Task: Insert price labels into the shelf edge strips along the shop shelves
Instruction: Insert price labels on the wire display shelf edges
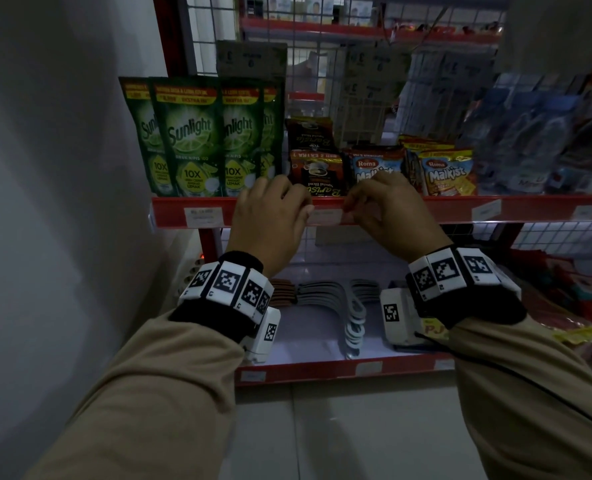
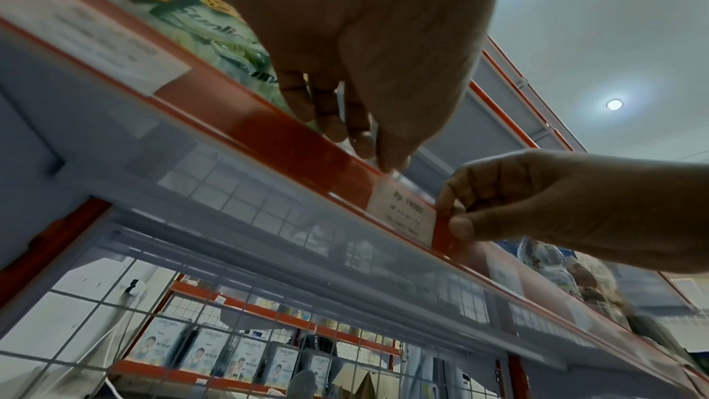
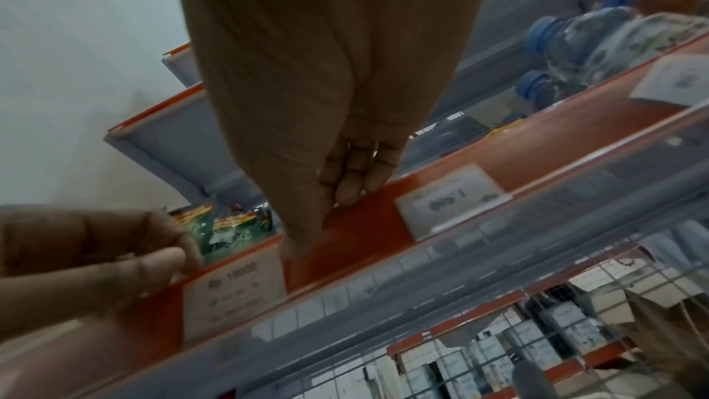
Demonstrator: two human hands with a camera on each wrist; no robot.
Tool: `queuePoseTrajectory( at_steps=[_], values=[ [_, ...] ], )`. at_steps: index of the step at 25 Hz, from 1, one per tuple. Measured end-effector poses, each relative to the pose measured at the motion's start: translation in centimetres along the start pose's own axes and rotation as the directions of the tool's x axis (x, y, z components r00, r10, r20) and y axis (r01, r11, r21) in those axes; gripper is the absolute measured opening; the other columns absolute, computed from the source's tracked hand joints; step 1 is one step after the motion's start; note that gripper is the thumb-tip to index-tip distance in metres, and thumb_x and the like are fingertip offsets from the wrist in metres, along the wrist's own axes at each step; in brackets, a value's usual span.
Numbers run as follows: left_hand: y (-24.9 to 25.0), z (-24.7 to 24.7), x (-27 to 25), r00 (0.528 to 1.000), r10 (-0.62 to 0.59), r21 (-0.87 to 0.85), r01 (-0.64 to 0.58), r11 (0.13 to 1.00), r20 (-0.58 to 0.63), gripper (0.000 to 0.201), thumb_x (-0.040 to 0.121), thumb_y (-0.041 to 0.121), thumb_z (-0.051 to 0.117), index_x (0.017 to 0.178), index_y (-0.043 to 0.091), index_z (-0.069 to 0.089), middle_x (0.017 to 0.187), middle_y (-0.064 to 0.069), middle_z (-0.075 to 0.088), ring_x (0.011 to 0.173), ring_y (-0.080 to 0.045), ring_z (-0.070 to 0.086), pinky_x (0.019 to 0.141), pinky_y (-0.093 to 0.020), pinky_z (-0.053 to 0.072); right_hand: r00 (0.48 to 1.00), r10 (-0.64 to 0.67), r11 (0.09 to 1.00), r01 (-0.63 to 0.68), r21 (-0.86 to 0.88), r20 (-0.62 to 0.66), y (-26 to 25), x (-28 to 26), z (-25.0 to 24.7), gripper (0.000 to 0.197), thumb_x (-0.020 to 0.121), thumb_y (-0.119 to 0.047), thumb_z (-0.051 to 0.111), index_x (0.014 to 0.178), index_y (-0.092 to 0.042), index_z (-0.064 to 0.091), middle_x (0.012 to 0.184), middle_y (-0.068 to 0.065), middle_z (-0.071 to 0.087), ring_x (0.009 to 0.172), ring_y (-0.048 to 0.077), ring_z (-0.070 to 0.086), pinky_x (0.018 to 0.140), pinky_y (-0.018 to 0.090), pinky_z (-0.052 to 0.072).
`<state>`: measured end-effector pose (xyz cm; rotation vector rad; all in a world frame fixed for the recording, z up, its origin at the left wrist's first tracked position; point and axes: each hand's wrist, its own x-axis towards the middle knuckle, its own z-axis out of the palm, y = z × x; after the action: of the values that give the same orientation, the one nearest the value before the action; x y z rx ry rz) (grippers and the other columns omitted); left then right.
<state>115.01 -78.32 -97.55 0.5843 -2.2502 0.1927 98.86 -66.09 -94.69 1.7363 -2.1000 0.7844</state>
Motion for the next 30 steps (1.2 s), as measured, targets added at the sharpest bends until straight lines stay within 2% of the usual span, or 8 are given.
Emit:
queuePoseTrajectory(
  at_steps=[4,7,11,13,16,21,26,30],
  values=[
    [0.5,-0.1,-0.2,1.0,-0.03,0.051,0.03,0.998,-0.004,0.023,0.09,0.036,0.054,0.103,0.018,0.061,0.103,-0.004,0.055,0.099,-0.026,0.046,0.083,-0.038,0.034,0.998,0.035,0.993,-0.041,-0.115,-0.054,1.9,-1.0,-0.5,0.019,0.079,-0.017,0.071,0.098,-0.018,0.068,0.102,0.008,0.06,0.102,0.034,0.047,0.087,0.041,0.037],
    [1.7,0.0,-0.1,0.999,-0.045,0.096,0.044,0.994,0.006,0.03,0.087,0.04,0.056,0.109,0.019,0.058,0.11,-0.004,0.052,0.107,-0.027,0.044,0.087,-0.039,0.031,0.986,0.091,0.984,-0.111,-0.141,-0.143,3.5,-1.9,-0.8,0.022,0.078,-0.021,0.074,0.099,-0.019,0.068,0.106,0.007,0.059,0.104,0.035,0.045,0.087,0.042,0.036],
    [4.8,0.6,0.8,0.996,0.077,0.051,-0.079,0.996,0.043,0.044,0.087,0.036,0.057,0.127,0.019,0.053,0.119,-0.002,0.052,0.111,-0.024,0.045,0.089,-0.037,0.031,0.977,0.104,0.979,-0.133,-0.152,-0.185,4.8,-2.5,-0.9,0.026,0.076,-0.018,0.075,0.1,-0.015,0.066,0.106,0.01,0.059,0.102,0.033,0.044,0.083,0.038,0.034],
    [6.3,1.1,1.4,0.984,0.13,0.049,-0.137,0.989,0.122,0.047,0.089,0.037,0.053,0.132,0.02,0.049,0.123,-0.001,0.05,0.114,-0.023,0.043,0.091,-0.036,0.029,0.978,0.098,0.983,-0.124,-0.132,-0.187,5.1,-2.5,-0.7,0.026,0.076,-0.015,0.075,0.099,-0.013,0.065,0.107,0.011,0.059,0.103,0.032,0.043,0.08,0.033,0.031],
    [7.3,1.9,1.6,0.973,0.141,0.07,-0.156,0.985,0.185,0.046,0.089,0.04,0.051,0.13,0.02,0.048,0.124,-0.002,0.046,0.113,-0.023,0.041,0.09,-0.035,0.029,0.976,0.113,0.987,-0.132,-0.092,-0.188,5.2,-2.5,-0.7,0.026,0.075,-0.015,0.075,0.098,-0.011,0.064,0.107,0.01,0.059,0.104,0.031,0.044,0.076,0.03,0.03],
    [8.1,2.3,2.0,0.98,0.093,0.099,-0.112,0.989,0.174,0.044,0.087,0.041,0.053,0.127,0.022,0.048,0.119,-0.002,0.044,0.109,-0.023,0.039,0.085,-0.037,0.029,0.988,0.087,0.988,-0.102,-0.113,-0.129,5.2,-2.6,-1.3,0.022,0.08,-0.017,0.071,0.1,-0.009,0.065,0.105,0.012,0.062,0.104,0.034,0.047,0.08,0.038,0.038],
    [8.3,2.4,2.3,0.982,0.078,0.091,-0.095,0.991,0.174,0.037,0.088,0.038,0.054,0.121,0.021,0.051,0.116,-0.003,0.045,0.107,-0.024,0.039,0.085,-0.037,0.028,0.993,0.069,0.988,-0.081,-0.135,-0.094,4.8,-2.5,-1.4,0.018,0.082,-0.016,0.068,0.098,-0.009,0.065,0.108,0.016,0.055,0.105,0.033,0.044,0.08,0.03,0.03],
    [8.3,2.4,2.6,0.98,0.114,0.032,-0.121,0.992,0.166,0.034,0.087,0.032,0.055,0.117,0.016,0.054,0.113,-0.005,0.045,0.104,-0.023,0.038,0.083,-0.034,0.03,0.998,0.058,0.983,-0.064,-0.173,-0.04,5.0,-2.4,-1.7,0.019,0.084,-0.017,0.065,0.102,-0.011,0.063,0.108,0.011,0.061,0.103,0.03,0.042,0.077,0.028,0.025]
  ],
)
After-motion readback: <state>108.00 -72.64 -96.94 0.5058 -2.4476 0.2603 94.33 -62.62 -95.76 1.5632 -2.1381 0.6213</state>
